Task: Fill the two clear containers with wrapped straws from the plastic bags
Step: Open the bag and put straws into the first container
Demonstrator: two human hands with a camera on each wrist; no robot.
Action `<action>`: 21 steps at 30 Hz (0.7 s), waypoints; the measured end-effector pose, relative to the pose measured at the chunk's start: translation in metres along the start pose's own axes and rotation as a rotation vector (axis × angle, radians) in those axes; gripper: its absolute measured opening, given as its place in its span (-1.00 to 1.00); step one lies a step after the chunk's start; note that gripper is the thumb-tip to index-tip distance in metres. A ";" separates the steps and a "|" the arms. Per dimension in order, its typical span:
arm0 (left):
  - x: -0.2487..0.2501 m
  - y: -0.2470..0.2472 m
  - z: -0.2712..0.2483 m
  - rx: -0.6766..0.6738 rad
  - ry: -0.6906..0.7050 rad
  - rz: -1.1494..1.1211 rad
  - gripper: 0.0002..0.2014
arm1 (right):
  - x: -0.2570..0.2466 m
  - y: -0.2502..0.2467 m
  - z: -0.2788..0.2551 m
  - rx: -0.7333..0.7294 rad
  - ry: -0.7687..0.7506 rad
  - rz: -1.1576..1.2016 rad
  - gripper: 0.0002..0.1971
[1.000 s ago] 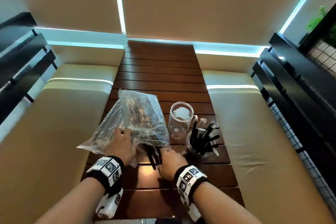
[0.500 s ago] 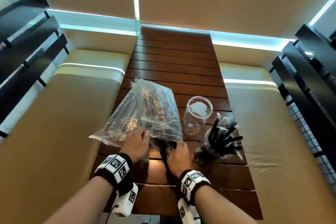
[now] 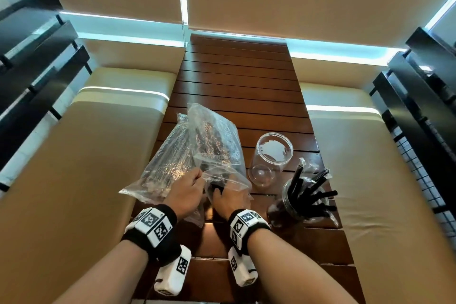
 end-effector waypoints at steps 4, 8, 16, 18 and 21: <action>0.004 -0.002 0.002 -0.001 0.010 -0.006 -0.74 | 0.003 0.020 0.022 -0.078 0.095 0.066 -0.35; 0.005 -0.002 0.006 0.020 0.001 -0.026 -0.76 | -0.019 0.004 0.024 -0.091 -0.047 0.025 -0.63; 0.008 -0.013 0.027 0.200 0.021 0.062 -0.84 | -0.023 -0.022 0.026 -0.094 -0.087 0.060 -0.64; 0.010 -0.014 0.034 0.247 0.003 0.000 -0.84 | -0.015 -0.032 0.019 -0.109 -0.032 0.026 -0.55; 0.020 -0.015 0.041 0.320 0.012 -0.090 -0.86 | -0.003 -0.047 0.003 -0.178 0.011 -0.012 -0.50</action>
Point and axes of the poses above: each hand's wrist, its own z-axis towards the middle knuckle, its own y-axis out of the palm, x = y × z, the point moved 3 cm from there along z, towards the middle knuckle, and after that the axes turned 5 degrees about z, right-handed, at the moved point
